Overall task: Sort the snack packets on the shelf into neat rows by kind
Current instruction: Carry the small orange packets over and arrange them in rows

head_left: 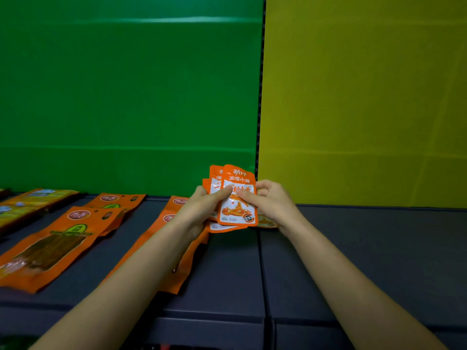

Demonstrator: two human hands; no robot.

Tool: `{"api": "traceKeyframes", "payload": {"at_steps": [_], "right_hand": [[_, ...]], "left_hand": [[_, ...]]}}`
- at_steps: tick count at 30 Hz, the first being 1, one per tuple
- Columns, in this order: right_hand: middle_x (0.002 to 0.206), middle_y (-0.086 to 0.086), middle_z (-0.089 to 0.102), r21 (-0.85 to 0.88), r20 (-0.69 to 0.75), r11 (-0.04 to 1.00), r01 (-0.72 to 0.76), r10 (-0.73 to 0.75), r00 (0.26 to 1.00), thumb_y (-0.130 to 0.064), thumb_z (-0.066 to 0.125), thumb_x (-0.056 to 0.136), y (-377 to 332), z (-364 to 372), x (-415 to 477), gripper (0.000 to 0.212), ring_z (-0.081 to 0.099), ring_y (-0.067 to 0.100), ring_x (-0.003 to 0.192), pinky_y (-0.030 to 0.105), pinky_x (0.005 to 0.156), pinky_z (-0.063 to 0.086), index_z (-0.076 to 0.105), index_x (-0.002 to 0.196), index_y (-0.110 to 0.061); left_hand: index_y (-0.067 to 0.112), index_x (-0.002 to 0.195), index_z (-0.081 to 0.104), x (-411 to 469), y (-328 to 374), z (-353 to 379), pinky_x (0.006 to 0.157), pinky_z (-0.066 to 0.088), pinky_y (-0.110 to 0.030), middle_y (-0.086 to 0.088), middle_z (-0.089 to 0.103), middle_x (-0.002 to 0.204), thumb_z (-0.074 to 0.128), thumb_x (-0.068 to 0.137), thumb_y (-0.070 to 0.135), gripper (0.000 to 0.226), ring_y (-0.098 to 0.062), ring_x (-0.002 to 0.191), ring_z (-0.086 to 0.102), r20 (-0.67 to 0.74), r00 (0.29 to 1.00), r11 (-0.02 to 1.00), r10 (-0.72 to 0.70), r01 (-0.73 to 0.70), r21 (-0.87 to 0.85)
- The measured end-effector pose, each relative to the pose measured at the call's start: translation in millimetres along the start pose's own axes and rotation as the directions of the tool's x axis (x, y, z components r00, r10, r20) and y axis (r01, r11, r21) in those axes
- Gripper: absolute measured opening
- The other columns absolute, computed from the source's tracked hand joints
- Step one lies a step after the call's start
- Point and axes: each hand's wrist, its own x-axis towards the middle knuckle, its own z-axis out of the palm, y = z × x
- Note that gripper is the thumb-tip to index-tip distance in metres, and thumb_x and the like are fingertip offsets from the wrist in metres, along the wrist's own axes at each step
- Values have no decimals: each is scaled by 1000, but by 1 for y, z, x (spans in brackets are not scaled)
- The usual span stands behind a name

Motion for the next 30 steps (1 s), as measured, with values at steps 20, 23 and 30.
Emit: {"api": "traceKeyframes", "payload": {"at_steps": [20, 23, 30], "right_hand": [[113, 11, 68, -140, -75, 967, -211, 202, 976, -19, 64, 86, 60, -16, -20, 20, 67, 25, 98, 39, 91, 52, 48, 75, -22], [113, 9, 68, -258, -105, 942, -216, 195, 975, -29, 64, 85, 63, -14, -20, 17, 66, 23, 102, 40, 92, 52, 51, 85, -18], [115, 4, 65, -597, -141, 777, -198, 141, 980, -50, 57, 83, 66, -13, -22, 34, 62, 22, 105, 36, 88, 48, 45, 85, -18]], "left_hand": [[-7, 125, 46, 18, -7, -21, 38, 50, -19, -19, 63, 108, 49, 95, 18, 39, -19, 64, 59, -124, 992, 998, -31, 37, 41], [-5, 127, 43, 20, -7, -23, 44, 51, -25, -21, 63, 117, 50, 95, 22, 43, -20, 68, 62, -128, 991, 997, -28, 37, 72], [-4, 127, 42, 19, -10, -20, 41, 50, -23, -22, 63, 116, 51, 94, 24, 44, -19, 67, 63, -124, 992, 993, -36, 49, 104]]}}
